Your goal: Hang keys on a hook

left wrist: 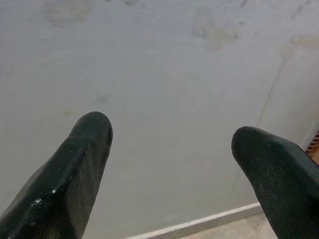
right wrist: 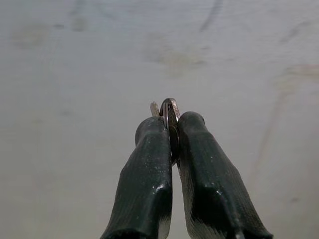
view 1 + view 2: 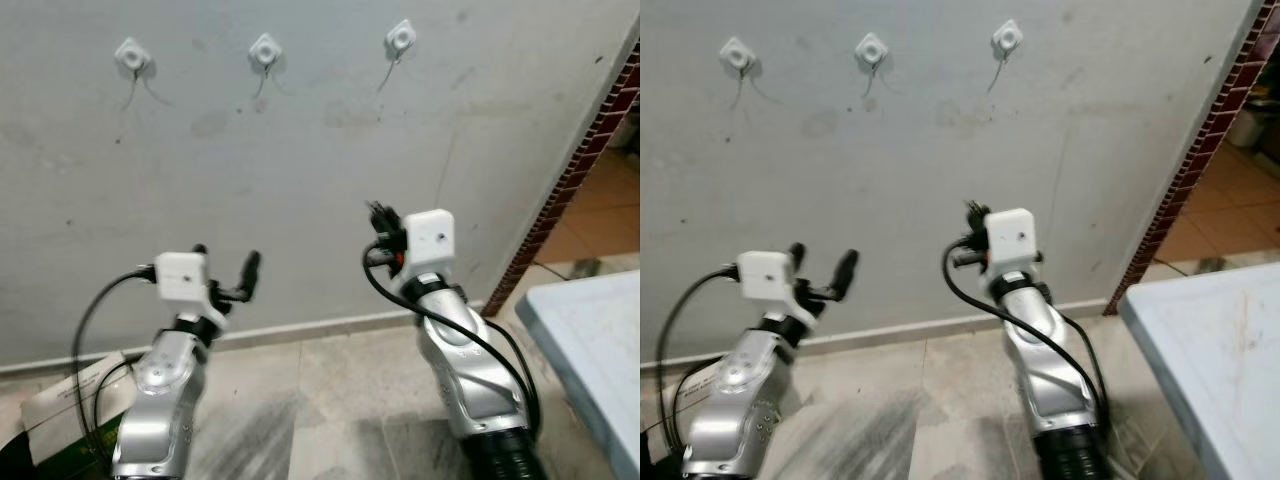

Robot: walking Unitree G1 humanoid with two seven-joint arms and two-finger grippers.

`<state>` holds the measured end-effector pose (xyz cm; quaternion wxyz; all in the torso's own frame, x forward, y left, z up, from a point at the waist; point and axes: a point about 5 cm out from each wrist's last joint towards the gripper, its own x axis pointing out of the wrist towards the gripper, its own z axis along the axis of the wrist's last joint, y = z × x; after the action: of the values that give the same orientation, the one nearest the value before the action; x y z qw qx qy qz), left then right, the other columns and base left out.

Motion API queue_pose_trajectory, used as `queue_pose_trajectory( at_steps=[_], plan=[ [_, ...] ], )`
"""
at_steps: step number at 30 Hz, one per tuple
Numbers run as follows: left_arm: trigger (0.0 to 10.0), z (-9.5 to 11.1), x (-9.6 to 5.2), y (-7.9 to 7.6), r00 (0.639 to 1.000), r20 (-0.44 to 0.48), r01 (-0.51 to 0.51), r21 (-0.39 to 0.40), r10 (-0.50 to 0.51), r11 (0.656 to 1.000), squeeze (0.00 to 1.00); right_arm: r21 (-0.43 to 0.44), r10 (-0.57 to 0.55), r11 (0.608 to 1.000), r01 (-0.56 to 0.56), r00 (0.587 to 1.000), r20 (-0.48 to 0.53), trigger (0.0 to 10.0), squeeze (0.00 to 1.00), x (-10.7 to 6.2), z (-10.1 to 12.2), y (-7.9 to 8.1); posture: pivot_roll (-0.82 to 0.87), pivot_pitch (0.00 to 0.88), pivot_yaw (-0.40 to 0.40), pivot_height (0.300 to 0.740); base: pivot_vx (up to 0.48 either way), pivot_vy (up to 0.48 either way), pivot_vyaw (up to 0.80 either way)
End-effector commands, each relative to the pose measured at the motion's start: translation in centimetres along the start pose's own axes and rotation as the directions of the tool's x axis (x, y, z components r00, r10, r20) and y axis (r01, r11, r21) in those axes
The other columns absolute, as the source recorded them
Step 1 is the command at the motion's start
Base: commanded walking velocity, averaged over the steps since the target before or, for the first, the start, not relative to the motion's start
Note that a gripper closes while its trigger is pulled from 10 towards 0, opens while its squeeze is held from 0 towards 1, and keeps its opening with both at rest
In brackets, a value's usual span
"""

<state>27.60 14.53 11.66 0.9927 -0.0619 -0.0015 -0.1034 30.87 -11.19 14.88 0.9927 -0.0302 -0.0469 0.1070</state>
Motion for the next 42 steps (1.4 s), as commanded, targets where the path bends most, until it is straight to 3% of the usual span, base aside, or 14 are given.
queue_pose_trajectory(
  at_steps=[1,12,19,33,42],
  plan=[
    [10.0,0.6,-0.2,0.9,1.0,0.013,-0.019,0.023,0.018,1.0,0.0,0.003,0.028,1.0,-0.028,0.999,0.044,10.0,0.0,0.4,0.9,1.1,0.05,0.038,0.029,0.74,0.379,0.0,0.0],
    [10.0,0.4,-0.2,0.5,1.0,0.004,-0.012,0.022,0.012,1.0,0.0,-0.004,0.025,1.0,-0.025,0.998,0.055,10.0,0.0,0.5,1.0,1.1,0.05,0.033,0.028,0.74,0.37,0.0,0.0],
    [10.0,0.2,-0.3,0.5,1.0,-0.012,-0.016,0.024,0.016,1.0,0.0,0.004,0.014,1.0,-0.014,0.999,0.046,10.0,0.0,0.5,0.9,1.0,0.05,0.035,0.028,0.74,0.069,0.0,0.0],
    [10.0,-0.6,-0.8,-0.5,0.999,-0.049,-0.007,0.006,0.008,1.0,0.0,0.004,0.002,1.0,-0.002,0.999,0.035,10.0,0.0,0.5,0.8,0.8,0.04,0.041,0.031,0.74,0.0,0.0,-0.64],
    [10.0,-0.3,-0.3,0.0,0.998,-0.042,-0.041,0.004,0.041,0.999,0.0,-0.002,0.004,1.0,-0.004,1.0,0.026,10.0,0.0,0.5,0.6,0.9,0.04,0.043,0.028,0.74,0.0,0.0,-0.8]
  ],
)
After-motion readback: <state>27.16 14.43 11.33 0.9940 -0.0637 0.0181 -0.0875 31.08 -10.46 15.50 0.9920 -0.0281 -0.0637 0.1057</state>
